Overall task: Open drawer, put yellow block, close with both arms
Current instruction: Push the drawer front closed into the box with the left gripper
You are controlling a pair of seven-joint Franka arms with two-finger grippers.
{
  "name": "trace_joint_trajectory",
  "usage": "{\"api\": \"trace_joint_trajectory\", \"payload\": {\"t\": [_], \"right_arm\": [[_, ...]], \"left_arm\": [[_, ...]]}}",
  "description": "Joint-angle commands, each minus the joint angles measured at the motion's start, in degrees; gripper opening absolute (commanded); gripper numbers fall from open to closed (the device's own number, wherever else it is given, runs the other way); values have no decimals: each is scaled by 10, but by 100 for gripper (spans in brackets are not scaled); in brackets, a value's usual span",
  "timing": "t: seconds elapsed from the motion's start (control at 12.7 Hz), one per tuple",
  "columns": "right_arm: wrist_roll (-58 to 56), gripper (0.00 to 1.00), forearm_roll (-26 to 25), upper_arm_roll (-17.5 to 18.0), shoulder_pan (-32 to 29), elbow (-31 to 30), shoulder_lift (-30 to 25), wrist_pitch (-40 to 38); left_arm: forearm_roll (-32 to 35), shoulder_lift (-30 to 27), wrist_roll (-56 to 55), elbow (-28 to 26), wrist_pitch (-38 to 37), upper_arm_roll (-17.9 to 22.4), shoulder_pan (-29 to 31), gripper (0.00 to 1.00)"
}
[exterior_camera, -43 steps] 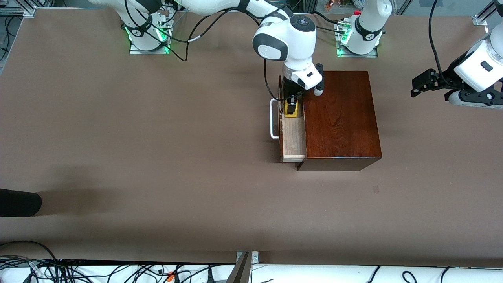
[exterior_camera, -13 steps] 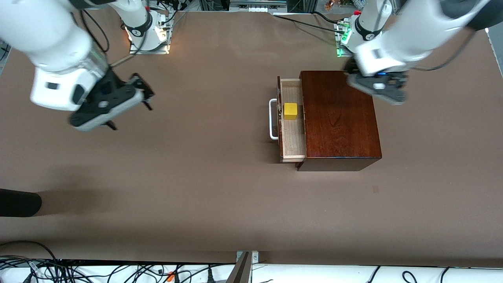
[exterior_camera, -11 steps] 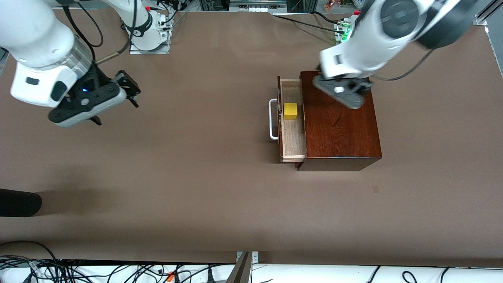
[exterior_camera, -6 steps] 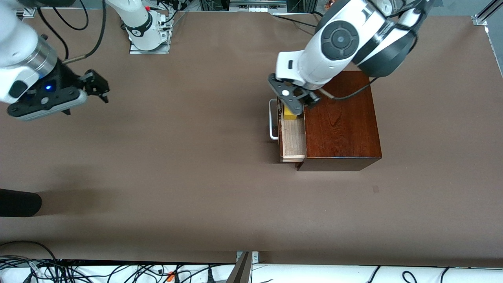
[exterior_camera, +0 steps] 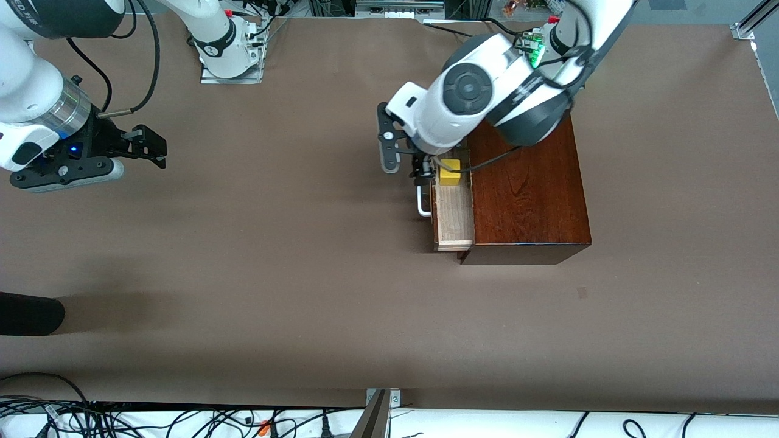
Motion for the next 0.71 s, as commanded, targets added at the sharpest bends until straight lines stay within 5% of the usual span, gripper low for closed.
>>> {"api": "trace_joint_trajectory", "payload": {"t": [0.0, 0.32, 0.63], "right_arm": [[-1, 100, 9, -13, 2, -9, -16, 5], [-28, 100, 75, -48, 1, -1, -16, 2], [-20, 100, 77, -42, 7, 6, -9, 1]], "left_arm": [[81, 39, 52, 17, 4, -2, -28, 100], [154, 87, 53, 6, 20, -1, -36, 100], [170, 91, 53, -20, 19, 3, -34, 100]]}}
